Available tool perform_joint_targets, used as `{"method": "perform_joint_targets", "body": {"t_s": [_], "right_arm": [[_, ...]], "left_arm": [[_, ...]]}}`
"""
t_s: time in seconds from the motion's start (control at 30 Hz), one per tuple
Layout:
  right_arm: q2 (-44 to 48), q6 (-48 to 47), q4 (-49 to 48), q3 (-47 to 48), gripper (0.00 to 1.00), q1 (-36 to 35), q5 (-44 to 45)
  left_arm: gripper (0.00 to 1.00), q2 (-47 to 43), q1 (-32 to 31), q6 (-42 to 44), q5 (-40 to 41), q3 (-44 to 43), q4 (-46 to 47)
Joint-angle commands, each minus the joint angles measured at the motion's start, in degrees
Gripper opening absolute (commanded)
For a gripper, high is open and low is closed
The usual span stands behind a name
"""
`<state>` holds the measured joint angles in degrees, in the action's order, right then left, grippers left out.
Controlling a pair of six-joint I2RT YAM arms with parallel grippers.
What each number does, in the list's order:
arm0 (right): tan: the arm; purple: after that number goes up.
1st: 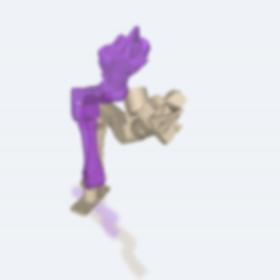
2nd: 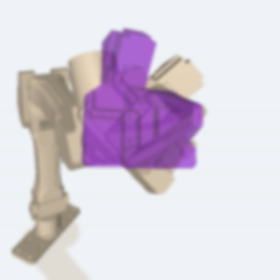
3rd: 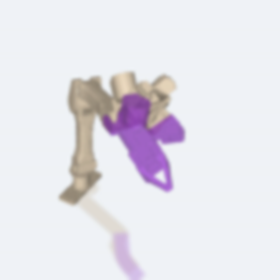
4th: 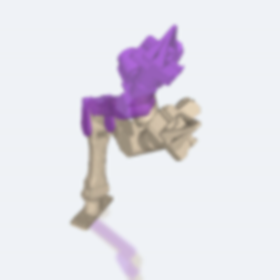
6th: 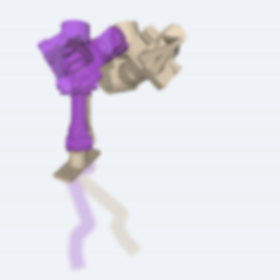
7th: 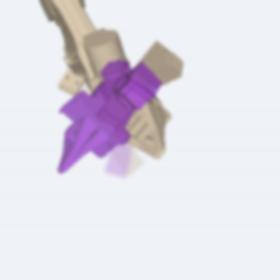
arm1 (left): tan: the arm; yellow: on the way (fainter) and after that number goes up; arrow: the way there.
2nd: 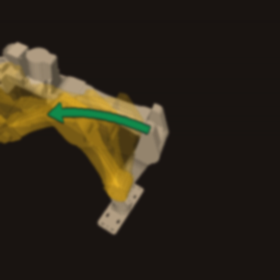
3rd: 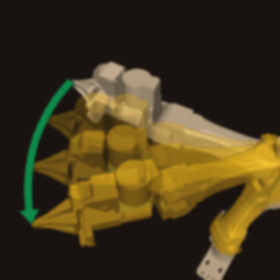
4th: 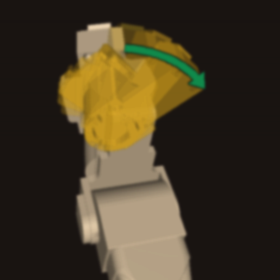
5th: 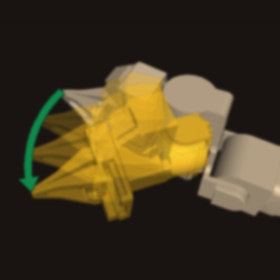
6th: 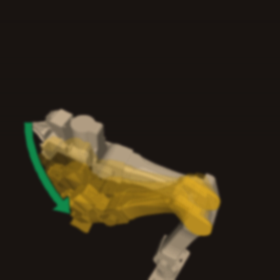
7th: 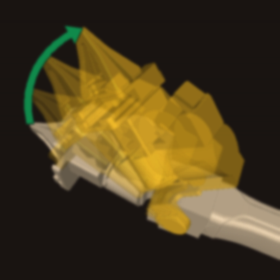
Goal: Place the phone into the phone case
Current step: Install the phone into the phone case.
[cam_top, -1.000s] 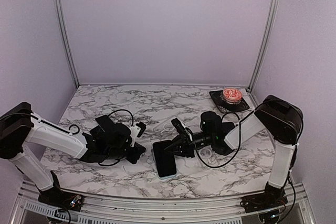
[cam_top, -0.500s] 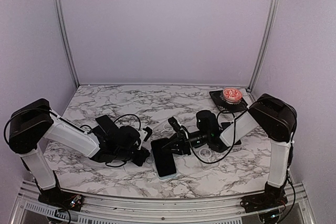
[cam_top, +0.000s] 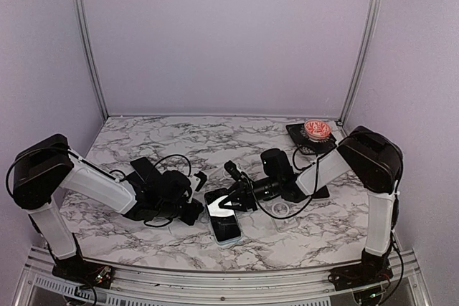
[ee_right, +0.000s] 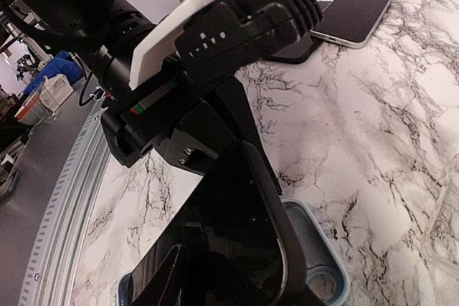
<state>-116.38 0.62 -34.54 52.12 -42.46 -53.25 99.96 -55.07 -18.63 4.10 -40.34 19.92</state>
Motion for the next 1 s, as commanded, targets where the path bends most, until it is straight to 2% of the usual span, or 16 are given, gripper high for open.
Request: {"method": "perform_joint_targets", "body": {"t_s": [0.0,0.43,0.7,0.8,0.97], "right_arm": [[-2.06,-8.24,8.16,-1.31,0.35,-0.15,6.90],[1.37,-13.10,12.28,-0.39,0.53,-0.34,12.55],[1.46,-14.51,15.14,0.54,0.56,-2.19,18.78],[1.53,-14.14,14.76,0.51,0.71,-2.73,20.08],[3.22,-14.86,14.52,0.43,0.72,-3.66,24.43]], "left_arm": [[0.00,0.89,0.40,0.97,0.74,-0.20,-0.94],[0.00,2.04,0.40,1.58,0.96,-0.89,-0.94],[0.03,2.50,0.40,2.11,0.47,-1.50,-0.94],[0.04,2.74,0.40,2.21,0.14,-1.71,-0.94],[0.07,2.83,0.40,2.37,0.01,-1.69,-0.94]]}}
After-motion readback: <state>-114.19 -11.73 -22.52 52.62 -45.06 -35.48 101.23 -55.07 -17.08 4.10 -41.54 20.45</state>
